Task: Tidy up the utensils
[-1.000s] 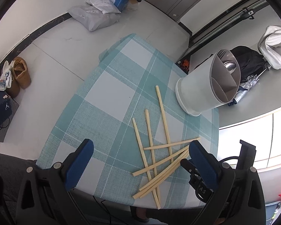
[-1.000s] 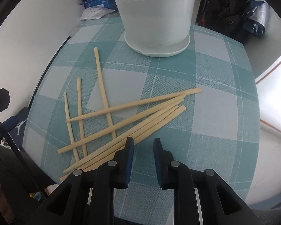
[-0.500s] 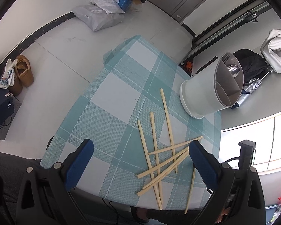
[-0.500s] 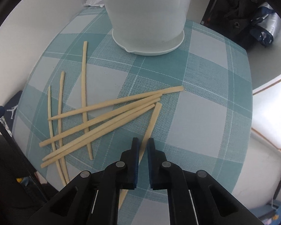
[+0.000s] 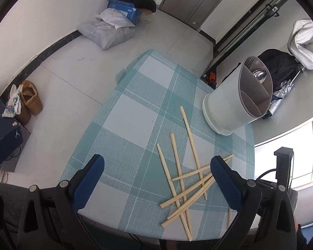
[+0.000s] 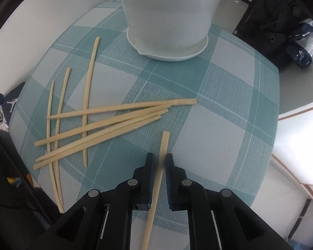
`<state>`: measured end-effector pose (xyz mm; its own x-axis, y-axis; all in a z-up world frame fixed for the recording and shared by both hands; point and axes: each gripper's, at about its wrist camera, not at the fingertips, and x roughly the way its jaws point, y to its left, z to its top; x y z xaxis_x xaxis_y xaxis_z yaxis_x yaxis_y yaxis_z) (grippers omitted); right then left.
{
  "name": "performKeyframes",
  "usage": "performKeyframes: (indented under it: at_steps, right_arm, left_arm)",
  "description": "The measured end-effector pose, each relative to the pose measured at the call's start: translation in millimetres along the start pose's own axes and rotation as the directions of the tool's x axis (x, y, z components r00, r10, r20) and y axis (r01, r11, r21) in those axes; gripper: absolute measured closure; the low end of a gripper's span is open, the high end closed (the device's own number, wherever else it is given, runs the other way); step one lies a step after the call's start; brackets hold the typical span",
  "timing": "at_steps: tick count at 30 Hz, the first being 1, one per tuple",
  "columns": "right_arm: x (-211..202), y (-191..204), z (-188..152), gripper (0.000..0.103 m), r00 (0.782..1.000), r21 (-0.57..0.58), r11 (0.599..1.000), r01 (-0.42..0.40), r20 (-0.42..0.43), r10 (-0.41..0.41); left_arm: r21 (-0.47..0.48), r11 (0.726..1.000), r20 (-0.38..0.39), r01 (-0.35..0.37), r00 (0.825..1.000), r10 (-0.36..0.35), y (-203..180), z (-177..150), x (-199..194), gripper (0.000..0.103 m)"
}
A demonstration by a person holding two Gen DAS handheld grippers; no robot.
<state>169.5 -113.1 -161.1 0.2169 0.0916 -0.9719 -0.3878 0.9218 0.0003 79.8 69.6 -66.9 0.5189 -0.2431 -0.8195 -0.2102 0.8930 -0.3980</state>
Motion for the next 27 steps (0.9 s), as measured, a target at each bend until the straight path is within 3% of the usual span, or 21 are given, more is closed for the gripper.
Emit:
performKeyframes:
  at_steps: [4, 9, 12, 14, 20, 23, 25, 27]
  right_arm:
    - [-1, -12, 4, 0.097, 0.998, 0.060, 0.996, -0.060, 0.037, 0.058]
    - [-7, -47, -3, 0.097, 0.983, 0.170, 0.973, -0.154, 0.123, 0.134]
    - [-18, -88, -14, 0.097, 0.960, 0.287, 0.925, -0.249, 0.203, 0.195]
    - [-25, -113, -19, 0.097, 0.929, 0.358, 0.872, -0.335, 0.279, 0.243]
    - [-37, -163, -39, 0.097, 0.859, 0.457, 0.746, -0.484, 0.410, 0.306]
    - [-43, -172, -42, 0.097, 0.840, 0.479, 0.711, -0.515, 0.447, 0.307]
    - [-48, -183, -46, 0.097, 0.825, 0.483, 0.692, -0.536, 0.472, 0.309]
    - [-51, -191, -53, 0.097, 0.813, 0.488, 0.677, -0.552, 0.495, 0.306]
  left_arm:
    - [0.094, 0.994, 0.057, -0.051, 0.997, 0.046, -12, -2, -1, 0.003]
    - [0.284, 0.959, 0.017, -0.021, 1.000, 0.017, -43, -11, 12, 0.003]
    - [0.425, 0.904, 0.029, -0.040, 0.999, 0.030, -71, -17, 21, 0.003]
    - [0.509, 0.860, 0.015, -0.034, 0.999, 0.031, -91, -19, 29, 0.003]
    - [0.632, 0.775, -0.080, 0.028, 0.996, 0.030, -140, -18, 58, 0.003]
    - [0.704, 0.710, -0.094, 0.020, 0.993, 0.066, -164, -21, 79, 0.003]
    - [0.735, 0.678, -0.080, -0.013, 0.991, 0.105, -176, -21, 91, 0.003]
    - [0.751, 0.660, -0.121, 0.011, 0.985, 0.121, -183, -22, 103, 0.003]
